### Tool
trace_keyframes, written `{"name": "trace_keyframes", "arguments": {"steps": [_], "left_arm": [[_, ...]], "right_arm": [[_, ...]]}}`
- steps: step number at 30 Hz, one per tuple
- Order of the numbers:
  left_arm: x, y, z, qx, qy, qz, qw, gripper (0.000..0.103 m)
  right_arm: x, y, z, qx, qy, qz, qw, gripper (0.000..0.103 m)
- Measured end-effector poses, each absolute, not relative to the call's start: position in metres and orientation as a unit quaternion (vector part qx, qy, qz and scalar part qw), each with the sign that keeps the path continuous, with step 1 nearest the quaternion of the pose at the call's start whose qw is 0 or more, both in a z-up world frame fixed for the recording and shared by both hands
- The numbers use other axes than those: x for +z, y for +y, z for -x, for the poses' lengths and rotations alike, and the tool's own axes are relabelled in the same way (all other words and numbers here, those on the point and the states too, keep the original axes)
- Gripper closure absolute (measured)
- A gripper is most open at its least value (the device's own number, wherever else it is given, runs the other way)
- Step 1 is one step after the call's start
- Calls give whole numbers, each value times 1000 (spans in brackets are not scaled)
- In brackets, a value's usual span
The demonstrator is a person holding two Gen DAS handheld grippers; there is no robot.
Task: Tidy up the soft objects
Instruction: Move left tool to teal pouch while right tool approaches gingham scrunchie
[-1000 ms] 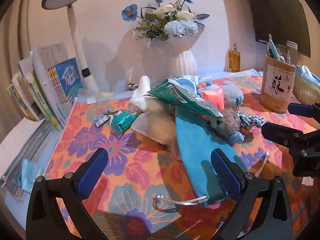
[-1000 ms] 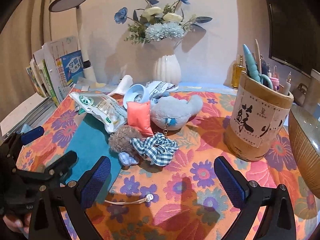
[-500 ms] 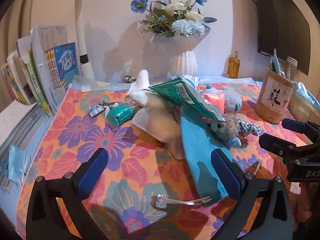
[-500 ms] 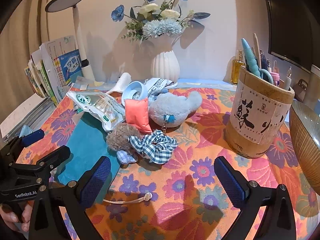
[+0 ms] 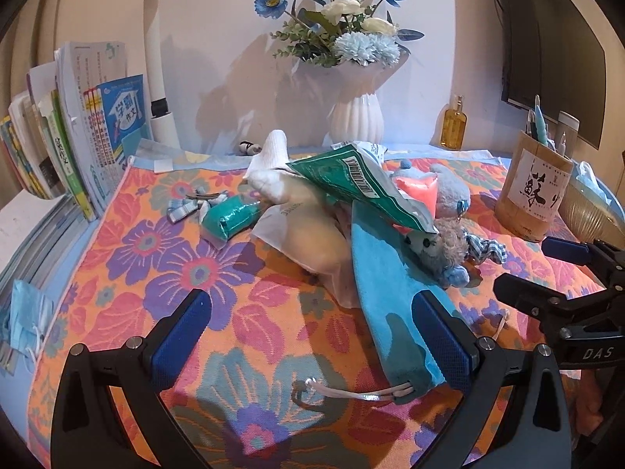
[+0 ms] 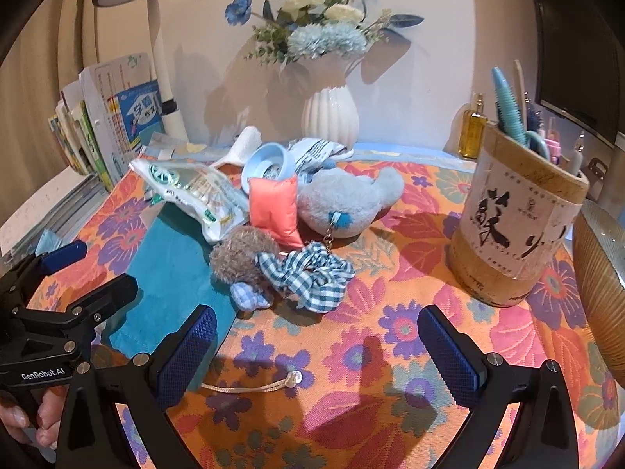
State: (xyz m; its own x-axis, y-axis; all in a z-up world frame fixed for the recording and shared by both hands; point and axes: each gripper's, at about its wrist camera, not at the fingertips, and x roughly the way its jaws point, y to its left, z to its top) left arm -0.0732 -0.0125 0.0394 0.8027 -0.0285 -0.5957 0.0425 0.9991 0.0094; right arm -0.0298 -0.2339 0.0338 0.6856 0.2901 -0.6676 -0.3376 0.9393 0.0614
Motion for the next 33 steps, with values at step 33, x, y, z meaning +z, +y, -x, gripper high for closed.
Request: {"name": "trace_keyframes", "arguments": {"steps": [33], "left_arm": [[37, -14, 70, -24, 326, -16, 945, 1]], "right_arm": [[34, -230, 32, 178, 354, 47, 917, 0]]}}
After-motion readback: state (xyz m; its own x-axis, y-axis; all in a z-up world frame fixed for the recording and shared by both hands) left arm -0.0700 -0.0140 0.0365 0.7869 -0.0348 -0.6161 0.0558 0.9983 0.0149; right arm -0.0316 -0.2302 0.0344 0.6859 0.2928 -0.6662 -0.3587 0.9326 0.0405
